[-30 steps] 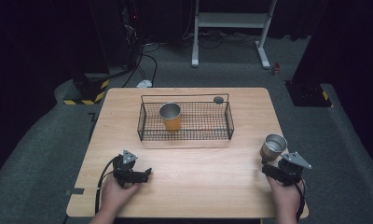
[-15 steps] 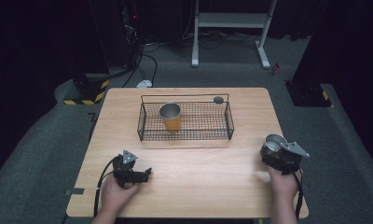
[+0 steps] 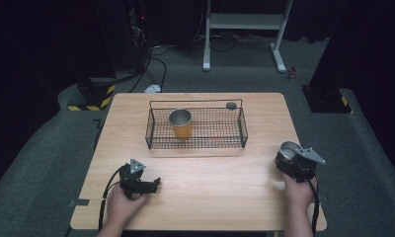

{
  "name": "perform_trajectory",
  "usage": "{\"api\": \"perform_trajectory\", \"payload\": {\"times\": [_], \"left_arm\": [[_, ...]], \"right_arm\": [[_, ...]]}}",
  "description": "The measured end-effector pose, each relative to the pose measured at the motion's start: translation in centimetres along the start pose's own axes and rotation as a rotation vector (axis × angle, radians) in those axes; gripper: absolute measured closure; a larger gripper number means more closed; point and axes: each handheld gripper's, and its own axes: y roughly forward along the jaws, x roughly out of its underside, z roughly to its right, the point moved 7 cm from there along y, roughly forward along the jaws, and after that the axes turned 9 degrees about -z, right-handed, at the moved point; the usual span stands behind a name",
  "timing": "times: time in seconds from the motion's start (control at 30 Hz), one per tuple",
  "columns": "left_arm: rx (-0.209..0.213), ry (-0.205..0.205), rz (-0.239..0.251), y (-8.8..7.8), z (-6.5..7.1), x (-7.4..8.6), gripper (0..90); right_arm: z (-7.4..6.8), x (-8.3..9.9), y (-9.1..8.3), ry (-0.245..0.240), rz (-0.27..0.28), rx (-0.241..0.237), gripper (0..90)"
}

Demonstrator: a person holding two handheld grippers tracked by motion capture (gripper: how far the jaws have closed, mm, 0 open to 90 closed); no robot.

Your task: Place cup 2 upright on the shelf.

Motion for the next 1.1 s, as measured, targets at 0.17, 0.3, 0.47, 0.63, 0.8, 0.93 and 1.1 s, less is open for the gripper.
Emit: {"api": "perform_trajectory", "payload": {"times": [0.17, 0.3, 0.47, 0.63, 0.8, 0.93, 1.1], "left_arm": [[0.000, 0.000, 0.000, 0.0, 0.0, 0.0, 0.1], [-0.004, -0.007, 0.001, 0.0, 0.0, 0.0, 0.1], [-0.003, -0.008, 0.000, 0.0, 0.0, 0.0, 0.1], [-0.004, -0.007, 0.001, 0.0, 0.0, 0.0, 0.1], [-0.007, -0.011, 0.000, 0.0, 0.0, -0.1, 0.1], [-0.009, -0.013, 0.000, 0.1, 0.0, -0.1, 0.0], [-0.009, -0.013, -0.003, 0.0, 0.0, -0.1, 0.1]], "right_arm": [[-0.5, -0.1, -0.4, -0.016, 0.009, -0.026, 18.6], [-1.0, 0.0, -1.2, -0.036, 0.021, -0.046, 18.6], [-2.3, -0.1, -2.5, -0.067, 0.048, -0.077, 18.6], [-3.8, -0.2, -3.3, -0.076, 0.069, -0.107, 18.6], [-6.1, 0.0, -3.9, -0.105, 0.071, -0.131, 18.6], [-7.7, -0.2, -4.2, -0.138, 0.087, -0.131, 18.6], [-9.4, -0.8, -4.6, -0.140, 0.101, -0.136, 18.6]]}}
